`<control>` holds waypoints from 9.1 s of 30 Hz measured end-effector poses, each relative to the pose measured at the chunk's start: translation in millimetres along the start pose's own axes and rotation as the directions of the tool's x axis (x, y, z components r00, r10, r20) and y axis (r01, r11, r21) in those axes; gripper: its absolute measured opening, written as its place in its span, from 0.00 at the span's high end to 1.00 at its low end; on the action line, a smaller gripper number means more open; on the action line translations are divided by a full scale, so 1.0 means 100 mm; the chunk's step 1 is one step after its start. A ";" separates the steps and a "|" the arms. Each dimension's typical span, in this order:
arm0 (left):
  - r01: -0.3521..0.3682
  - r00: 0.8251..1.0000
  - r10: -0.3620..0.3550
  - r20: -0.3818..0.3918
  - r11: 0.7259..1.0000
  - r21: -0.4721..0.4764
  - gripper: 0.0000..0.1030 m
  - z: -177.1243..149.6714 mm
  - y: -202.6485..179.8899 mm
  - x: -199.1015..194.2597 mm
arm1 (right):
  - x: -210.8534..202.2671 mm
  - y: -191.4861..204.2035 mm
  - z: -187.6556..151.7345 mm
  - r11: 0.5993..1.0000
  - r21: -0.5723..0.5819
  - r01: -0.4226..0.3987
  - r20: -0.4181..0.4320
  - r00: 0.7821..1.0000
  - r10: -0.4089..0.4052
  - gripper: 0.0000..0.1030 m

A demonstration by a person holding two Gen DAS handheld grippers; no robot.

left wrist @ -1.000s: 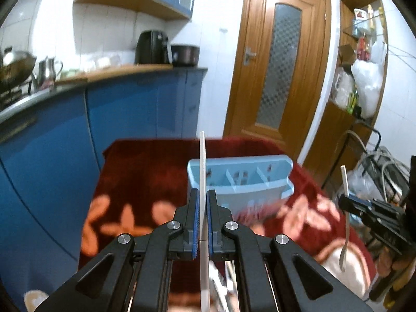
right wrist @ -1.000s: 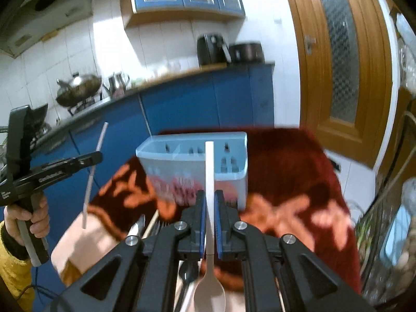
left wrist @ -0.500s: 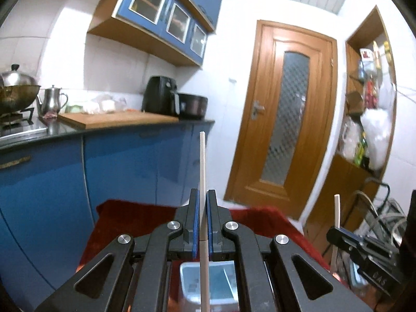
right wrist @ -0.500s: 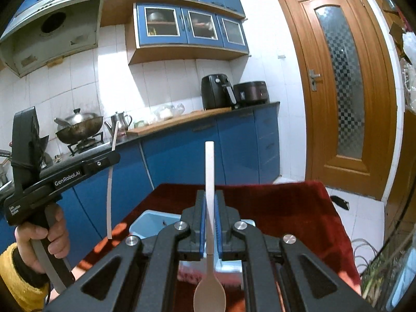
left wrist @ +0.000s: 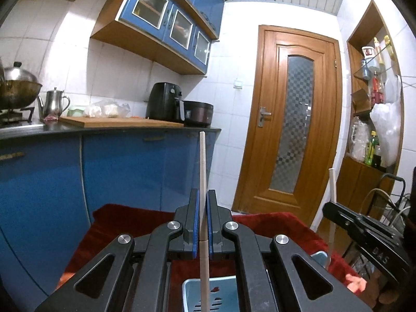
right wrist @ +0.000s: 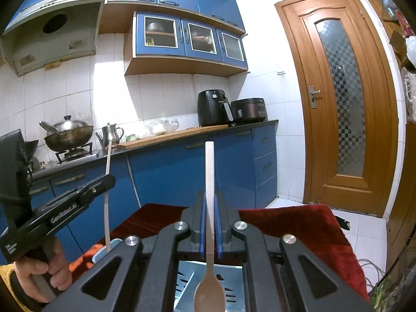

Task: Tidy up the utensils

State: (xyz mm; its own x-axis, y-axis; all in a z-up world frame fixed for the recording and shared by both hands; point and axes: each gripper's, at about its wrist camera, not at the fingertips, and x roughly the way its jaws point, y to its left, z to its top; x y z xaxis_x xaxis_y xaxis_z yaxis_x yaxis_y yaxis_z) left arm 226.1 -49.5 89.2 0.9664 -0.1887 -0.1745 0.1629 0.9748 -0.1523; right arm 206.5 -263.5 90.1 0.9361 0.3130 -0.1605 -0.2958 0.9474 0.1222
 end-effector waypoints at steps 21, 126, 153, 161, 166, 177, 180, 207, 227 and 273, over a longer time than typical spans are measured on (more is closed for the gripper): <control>0.046 0.997 -0.044 -0.065 0.998 0.032 0.66 -0.34 -0.02 -0.05 | 0.03 -0.09 -0.25 0.997 0.041 -0.061 -0.082 0.995 0.065 0.77; 0.144 0.570 -0.178 -0.802 0.983 -0.115 0.69 -1.37 0.00 -0.71 | -0.76 0.49 -1.24 0.997 0.053 -0.056 -0.775 0.627 0.077 0.76; 0.197 0.690 -0.244 -0.682 0.969 -0.147 0.97 -1.07 0.08 -0.93 | -0.62 0.48 -1.17 0.980 0.139 -0.146 -0.746 0.635 0.200 0.97; 0.211 0.789 -0.241 -0.565 0.970 -0.120 0.97 -0.73 0.09 -1.16 | -0.91 0.37 -0.92 0.978 0.167 -0.127 -0.623 0.755 0.204 0.97; 0.225 0.827 -0.256 -0.500 0.967 -0.123 0.97 -0.52 0.10 -1.24 | -1.05 0.31 -0.75 0.983 0.150 -0.103 -0.543 0.823 0.168 0.97; 0.204 0.906 -0.224 -0.359 0.975 -0.092 0.97 -0.07 0.07 -1.30 | -1.14 0.22 -0.41 0.987 0.145 -0.070 -0.395 0.910 0.123 0.97; 0.200 0.924 -0.215 -0.317 0.977 -0.079 0.97 0.09 0.03 -1.29 | -1.17 0.22 -0.32 0.990 0.126 -0.065 -0.355 0.929 0.106 0.97; 0.099 0.995 -0.098 0.031 0.994 -0.049 0.97 1.00 -0.09 -0.78 | -0.82 0.02 0.00 0.988 0.155 -0.017 -0.218 0.975 0.051 0.97; 0.062 0.994 -0.067 0.088 0.996 0.057 0.97 0.40 -0.08 -0.09 | -0.17 -0.14 0.02 0.989 0.057 0.135 -0.131 0.983 -0.126 0.97; 0.208 0.975 -0.204 -0.090 0.977 0.041 0.74 0.08 -0.11 -0.78 | -0.71 0.26 -0.02 0.998 0.022 -0.067 -0.122 0.990 0.069 0.75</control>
State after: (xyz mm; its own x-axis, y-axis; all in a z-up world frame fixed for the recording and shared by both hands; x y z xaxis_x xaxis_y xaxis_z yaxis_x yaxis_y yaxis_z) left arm 150.9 -44.1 112.3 0.8911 -0.3934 -0.2265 0.3684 0.9182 -0.1454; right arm 132.4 -261.0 102.6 0.8831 0.3835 -0.2703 -0.3533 0.9227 0.1545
